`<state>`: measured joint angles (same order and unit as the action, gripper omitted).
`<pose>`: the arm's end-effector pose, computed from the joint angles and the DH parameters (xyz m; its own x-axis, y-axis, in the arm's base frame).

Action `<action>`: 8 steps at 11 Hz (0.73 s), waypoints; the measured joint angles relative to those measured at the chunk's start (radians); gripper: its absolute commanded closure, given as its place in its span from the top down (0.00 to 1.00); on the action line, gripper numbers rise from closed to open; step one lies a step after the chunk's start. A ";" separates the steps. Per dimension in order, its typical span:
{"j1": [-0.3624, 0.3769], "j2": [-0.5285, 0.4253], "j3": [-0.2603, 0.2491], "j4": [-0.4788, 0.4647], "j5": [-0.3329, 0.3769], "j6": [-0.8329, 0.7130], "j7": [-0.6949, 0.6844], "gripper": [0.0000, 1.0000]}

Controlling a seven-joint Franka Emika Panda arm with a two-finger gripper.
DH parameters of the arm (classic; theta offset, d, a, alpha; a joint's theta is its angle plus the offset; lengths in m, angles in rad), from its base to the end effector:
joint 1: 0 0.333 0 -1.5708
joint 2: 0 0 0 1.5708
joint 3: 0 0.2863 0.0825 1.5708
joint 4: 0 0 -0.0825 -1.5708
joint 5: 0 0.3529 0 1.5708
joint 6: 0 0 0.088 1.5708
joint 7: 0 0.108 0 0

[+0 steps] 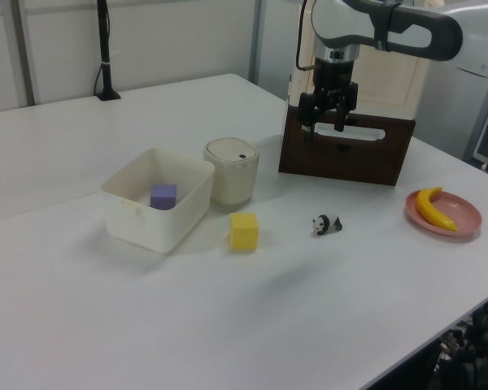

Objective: Slide open the drawer

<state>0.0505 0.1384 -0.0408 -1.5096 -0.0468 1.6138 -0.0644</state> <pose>0.5637 0.0020 0.5495 0.9964 0.0761 -0.0374 0.0780 -0.9957 0.0500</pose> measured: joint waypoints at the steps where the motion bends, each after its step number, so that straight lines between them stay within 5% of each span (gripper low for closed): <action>1: 0.000 0.000 0.000 0.000 0.000 0.000 0.000 1.00; 8: -0.018 0.000 0.011 -0.001 0.000 0.000 0.000 1.00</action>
<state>0.0320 0.1387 -0.0302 -1.5106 -0.0465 1.6138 -0.0642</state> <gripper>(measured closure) 0.000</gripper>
